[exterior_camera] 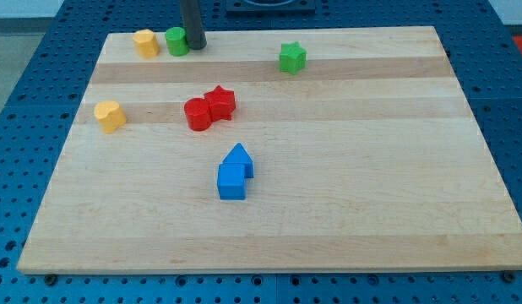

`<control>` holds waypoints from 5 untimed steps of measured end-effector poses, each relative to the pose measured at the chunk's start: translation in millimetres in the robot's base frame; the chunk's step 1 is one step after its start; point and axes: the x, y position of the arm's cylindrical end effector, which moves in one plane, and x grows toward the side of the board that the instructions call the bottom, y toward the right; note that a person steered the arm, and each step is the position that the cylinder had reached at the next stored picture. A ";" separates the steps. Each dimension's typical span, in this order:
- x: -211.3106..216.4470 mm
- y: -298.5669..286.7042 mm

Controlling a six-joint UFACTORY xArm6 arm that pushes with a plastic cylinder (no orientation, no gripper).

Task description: Point your arm at green star

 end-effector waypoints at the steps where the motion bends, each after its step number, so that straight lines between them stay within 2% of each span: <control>1: 0.0 -6.9; 2: 0.0 -9.4; 3: 0.0 11.6; 5: 0.2 151.5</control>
